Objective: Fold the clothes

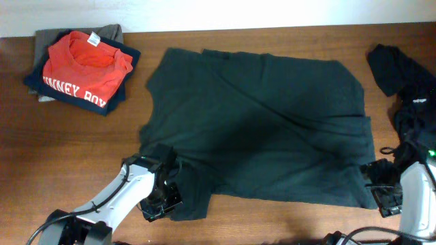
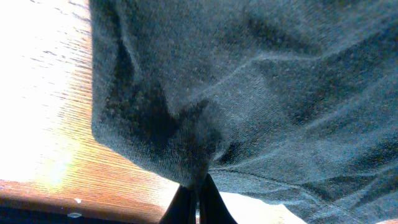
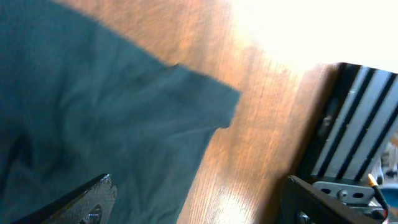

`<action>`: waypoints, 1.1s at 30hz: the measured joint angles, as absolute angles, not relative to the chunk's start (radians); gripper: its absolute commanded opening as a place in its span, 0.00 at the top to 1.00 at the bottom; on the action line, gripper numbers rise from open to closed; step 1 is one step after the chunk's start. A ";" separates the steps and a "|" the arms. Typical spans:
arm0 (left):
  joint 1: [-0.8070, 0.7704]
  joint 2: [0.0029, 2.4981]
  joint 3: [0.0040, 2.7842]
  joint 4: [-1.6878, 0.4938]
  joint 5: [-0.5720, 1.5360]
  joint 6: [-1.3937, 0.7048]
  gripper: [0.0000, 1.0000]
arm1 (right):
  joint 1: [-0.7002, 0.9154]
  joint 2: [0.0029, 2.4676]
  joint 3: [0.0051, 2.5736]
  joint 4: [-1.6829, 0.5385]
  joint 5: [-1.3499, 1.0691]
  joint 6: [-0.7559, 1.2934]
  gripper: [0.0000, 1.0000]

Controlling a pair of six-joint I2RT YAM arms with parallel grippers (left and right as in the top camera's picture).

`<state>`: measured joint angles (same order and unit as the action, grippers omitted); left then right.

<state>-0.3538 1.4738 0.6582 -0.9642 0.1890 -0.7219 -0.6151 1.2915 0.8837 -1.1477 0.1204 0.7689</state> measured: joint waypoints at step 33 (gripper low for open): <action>-0.354 1.474 0.658 -0.960 0.211 -0.719 0.99 | -0.715 1.330 0.649 -0.881 0.141 0.760 0.23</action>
<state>-0.3538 1.4738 0.6579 -0.9596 0.2108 -0.7193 -0.7147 1.3300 0.6495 -0.8806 0.1406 0.7597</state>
